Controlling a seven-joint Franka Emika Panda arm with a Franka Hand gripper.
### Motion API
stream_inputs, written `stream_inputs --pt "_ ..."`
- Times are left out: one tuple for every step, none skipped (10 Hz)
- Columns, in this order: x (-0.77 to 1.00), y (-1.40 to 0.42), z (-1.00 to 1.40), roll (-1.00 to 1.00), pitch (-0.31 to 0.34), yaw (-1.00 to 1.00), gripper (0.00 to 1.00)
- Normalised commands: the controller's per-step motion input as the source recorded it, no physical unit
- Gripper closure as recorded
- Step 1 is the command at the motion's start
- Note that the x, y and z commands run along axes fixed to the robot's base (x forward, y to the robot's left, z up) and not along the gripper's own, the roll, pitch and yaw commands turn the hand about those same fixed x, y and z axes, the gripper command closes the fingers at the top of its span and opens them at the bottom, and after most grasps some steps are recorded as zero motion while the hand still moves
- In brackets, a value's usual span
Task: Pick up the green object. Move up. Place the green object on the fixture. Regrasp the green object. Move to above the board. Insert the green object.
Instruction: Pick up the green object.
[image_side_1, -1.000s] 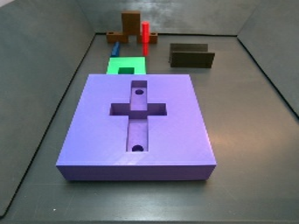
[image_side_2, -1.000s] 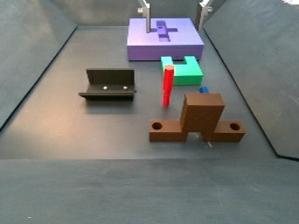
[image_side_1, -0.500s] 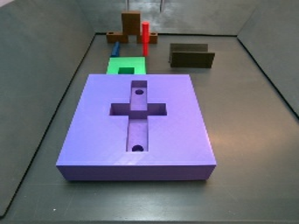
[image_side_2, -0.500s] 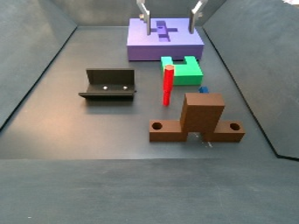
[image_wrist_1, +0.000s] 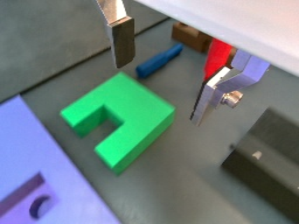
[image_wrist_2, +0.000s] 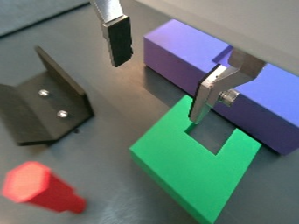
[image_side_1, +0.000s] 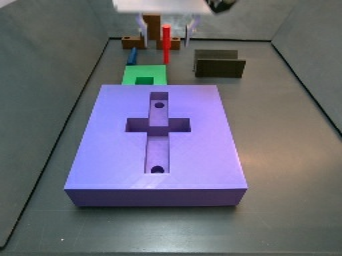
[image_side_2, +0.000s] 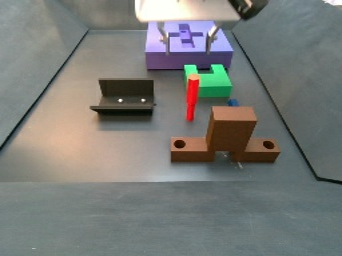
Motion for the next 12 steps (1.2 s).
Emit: stream_inputs --pt "0.02 -0.38 -0.6 0.0 -0.024 0.16 0.0" --pt "0.01 -0.42 -0.54 0.0 -0.024 0.15 0.0" --pt "0.05 -0.42 -0.47 0.0 -0.014 0.12 0.0" --pt "0.08 -0.18 -0.43 -0.02 0.0 0.0 0.0" --pt "0.0 -0.15 -0.29 0.0 0.0 0.0 0.0" --pt "0.01 -0.1 -0.33 0.0 0.0 0.0 0.0" --pt "0.0 -0.15 -0.33 -0.01 -0.004 0.0 0.0" --pt "0.0 -0.2 -0.35 -0.01 -0.011 0.0 0.0" --pt "0.0 -0.05 -0.31 -0.03 0.0 0.0 0.0" --pt "0.0 0.0 -0.25 -0.01 0.0 0.0 0.0" --pt "0.04 0.0 0.0 0.0 0.01 0.0 0.0" --pt "0.0 0.0 0.0 0.05 0.0 0.0 0.0"
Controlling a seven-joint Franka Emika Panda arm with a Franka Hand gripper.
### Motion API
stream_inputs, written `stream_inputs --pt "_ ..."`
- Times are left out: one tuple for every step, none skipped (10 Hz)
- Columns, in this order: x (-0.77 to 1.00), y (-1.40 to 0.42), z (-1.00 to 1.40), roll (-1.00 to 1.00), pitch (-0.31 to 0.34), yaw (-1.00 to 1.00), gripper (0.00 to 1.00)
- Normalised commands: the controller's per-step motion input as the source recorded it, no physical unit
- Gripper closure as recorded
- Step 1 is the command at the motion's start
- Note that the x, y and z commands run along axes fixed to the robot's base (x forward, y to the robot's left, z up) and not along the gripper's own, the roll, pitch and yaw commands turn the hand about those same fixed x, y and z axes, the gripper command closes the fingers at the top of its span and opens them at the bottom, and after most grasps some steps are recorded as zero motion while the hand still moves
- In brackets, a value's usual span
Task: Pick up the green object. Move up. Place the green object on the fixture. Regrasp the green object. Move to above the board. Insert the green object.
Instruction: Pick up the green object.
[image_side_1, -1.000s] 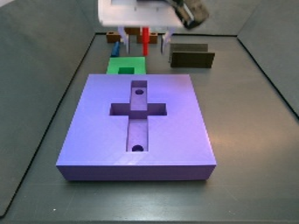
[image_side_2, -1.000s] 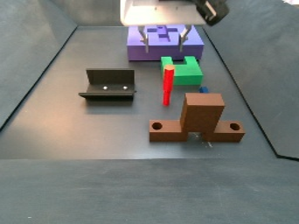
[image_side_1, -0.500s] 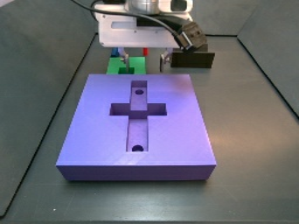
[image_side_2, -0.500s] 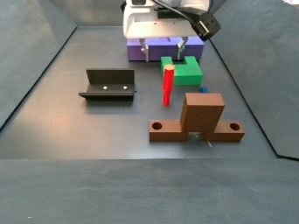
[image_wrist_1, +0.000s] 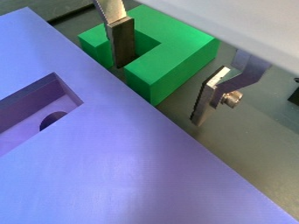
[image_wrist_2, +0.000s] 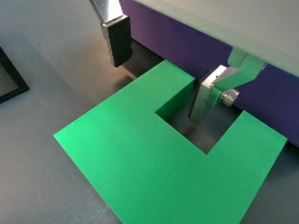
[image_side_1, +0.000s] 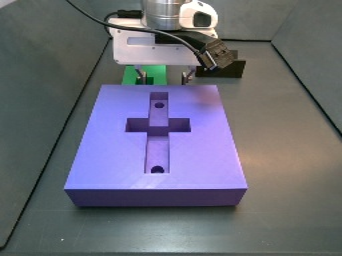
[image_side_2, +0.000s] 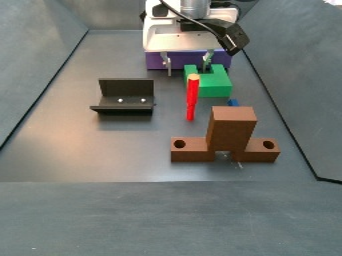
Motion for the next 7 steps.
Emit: stream_inputs --pt "-0.02 0.0 0.0 0.0 0.0 0.0 0.0" --pt "0.0 0.02 -0.17 0.0 0.0 0.0 0.0" --pt "0.0 0.0 -0.14 0.0 0.0 0.0 0.0" --pt "0.0 0.0 -0.05 0.0 0.0 0.0 0.0" --pt "0.0 0.0 -0.08 0.0 0.0 0.0 0.0" --pt "0.0 0.0 -0.13 0.0 0.0 0.0 0.0" --pt "0.0 0.0 0.0 0.0 0.0 0.0 0.0"
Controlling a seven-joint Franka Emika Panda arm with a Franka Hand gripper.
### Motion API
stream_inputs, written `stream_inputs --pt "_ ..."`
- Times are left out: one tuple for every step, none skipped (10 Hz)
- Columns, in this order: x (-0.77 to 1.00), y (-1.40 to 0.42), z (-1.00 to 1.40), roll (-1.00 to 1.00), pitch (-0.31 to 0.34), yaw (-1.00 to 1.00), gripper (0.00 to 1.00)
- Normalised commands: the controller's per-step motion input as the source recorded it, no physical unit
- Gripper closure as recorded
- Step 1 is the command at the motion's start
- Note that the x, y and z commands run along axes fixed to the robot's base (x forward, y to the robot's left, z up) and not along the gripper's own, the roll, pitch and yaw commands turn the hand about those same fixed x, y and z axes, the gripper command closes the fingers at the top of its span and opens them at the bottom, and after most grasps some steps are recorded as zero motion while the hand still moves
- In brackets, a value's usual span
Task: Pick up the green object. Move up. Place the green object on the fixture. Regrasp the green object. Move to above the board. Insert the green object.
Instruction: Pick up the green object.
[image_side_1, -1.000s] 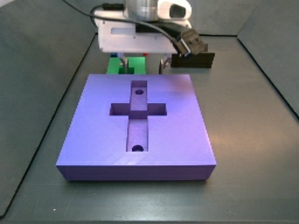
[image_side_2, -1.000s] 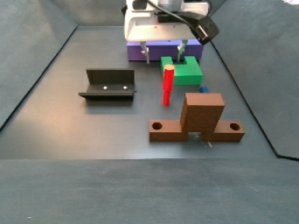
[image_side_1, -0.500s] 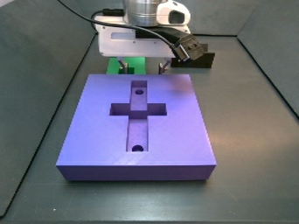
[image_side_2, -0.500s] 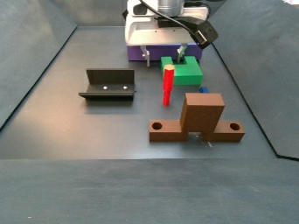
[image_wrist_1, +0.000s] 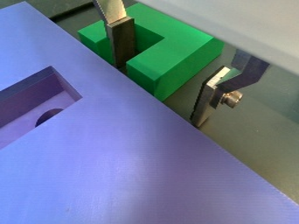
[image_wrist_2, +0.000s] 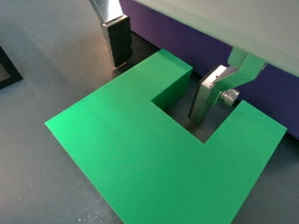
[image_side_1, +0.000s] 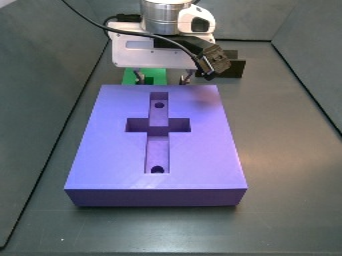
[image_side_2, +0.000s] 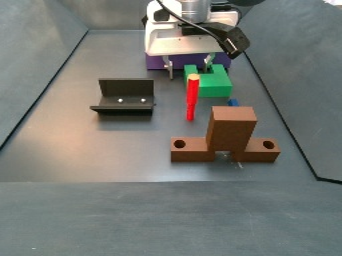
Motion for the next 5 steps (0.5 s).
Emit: stream_inputs --pt "0.0 0.0 0.0 0.0 0.0 0.0 1.0" --pt "0.0 0.0 0.0 0.0 0.0 0.0 1.0" --pt "0.0 0.0 0.0 0.0 0.0 0.0 1.0" --pt "0.0 0.0 0.0 0.0 0.0 0.0 1.0" --pt "0.0 0.0 0.0 0.0 0.0 0.0 1.0"
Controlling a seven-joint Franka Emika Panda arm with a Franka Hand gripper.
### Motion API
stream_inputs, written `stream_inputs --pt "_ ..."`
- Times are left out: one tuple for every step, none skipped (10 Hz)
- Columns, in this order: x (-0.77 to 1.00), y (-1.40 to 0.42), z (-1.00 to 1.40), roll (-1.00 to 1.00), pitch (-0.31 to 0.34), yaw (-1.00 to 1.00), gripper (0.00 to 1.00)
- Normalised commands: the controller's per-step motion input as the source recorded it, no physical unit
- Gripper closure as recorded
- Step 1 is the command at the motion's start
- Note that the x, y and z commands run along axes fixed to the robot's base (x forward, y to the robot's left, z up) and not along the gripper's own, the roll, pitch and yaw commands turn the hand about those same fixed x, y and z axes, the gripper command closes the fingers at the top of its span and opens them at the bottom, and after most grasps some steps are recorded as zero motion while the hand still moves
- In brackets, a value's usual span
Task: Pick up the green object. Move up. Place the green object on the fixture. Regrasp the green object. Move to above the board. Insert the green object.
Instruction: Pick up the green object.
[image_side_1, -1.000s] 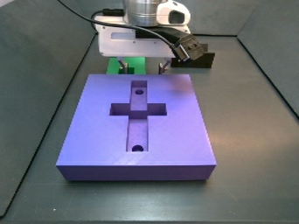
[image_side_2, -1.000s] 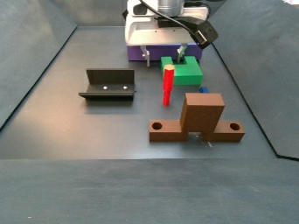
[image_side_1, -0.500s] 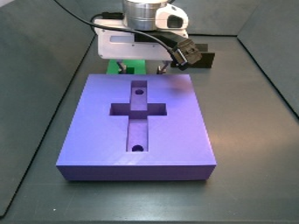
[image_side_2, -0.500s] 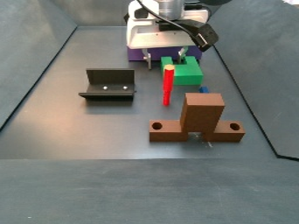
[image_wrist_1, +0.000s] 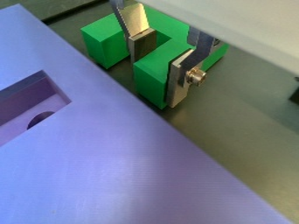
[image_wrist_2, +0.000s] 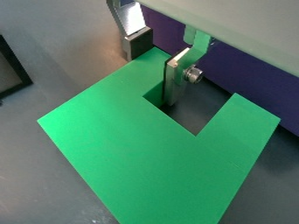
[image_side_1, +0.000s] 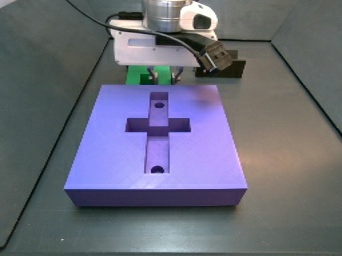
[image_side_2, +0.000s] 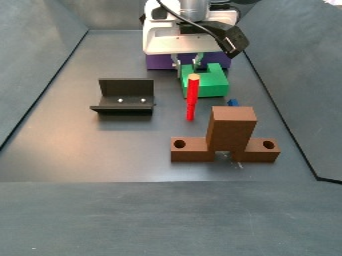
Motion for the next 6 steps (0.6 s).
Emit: stream_inputs --pt "0.0 0.0 0.0 0.0 0.0 0.0 1.0" --pt "0.0 0.0 0.0 0.0 0.0 0.0 1.0" --pt "0.0 0.0 0.0 0.0 0.0 0.0 1.0" --pt "0.0 0.0 0.0 0.0 0.0 0.0 1.0" --pt "0.0 0.0 0.0 0.0 0.0 0.0 1.0" --pt "0.0 0.0 0.0 0.0 0.0 0.0 1.0"
